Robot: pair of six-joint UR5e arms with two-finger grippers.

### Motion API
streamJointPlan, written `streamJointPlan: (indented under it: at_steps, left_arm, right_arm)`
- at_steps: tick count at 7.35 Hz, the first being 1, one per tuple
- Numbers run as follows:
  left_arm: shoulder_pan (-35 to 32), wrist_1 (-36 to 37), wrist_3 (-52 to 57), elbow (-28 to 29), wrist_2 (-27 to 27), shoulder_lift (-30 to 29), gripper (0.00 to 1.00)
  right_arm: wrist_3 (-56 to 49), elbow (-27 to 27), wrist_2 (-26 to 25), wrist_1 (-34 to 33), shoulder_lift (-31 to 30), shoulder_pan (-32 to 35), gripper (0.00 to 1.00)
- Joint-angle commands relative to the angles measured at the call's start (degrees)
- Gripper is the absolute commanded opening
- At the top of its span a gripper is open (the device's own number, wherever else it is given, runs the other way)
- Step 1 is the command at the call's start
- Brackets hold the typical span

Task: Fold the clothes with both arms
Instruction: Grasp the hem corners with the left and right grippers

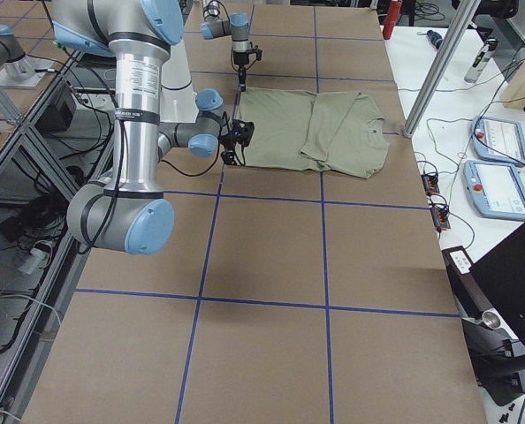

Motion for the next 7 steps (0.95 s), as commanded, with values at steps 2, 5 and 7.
streamJointPlan:
  at_steps: [2,5,7]
  left_arm:
    - [-0.3,0.0,0.0,-3.5,-0.3,-0.2,0.0]
    - [-1.8,0.0,0.0,-5.9,-0.3,0.0,0.0]
    - [-3.1,0.0,0.0,-7.9,-0.2,0.6,0.0]
  right_arm:
    - [8.3,-0.3,0.2,-0.4,-0.4,-0.3,1.0]
    - [25.1,-0.3,-7.2,-0.7,-4.3,-6.6,0.99]
    - [30.1,-0.7,-9.0,-0.8,-2.1,-8.6,0.96]
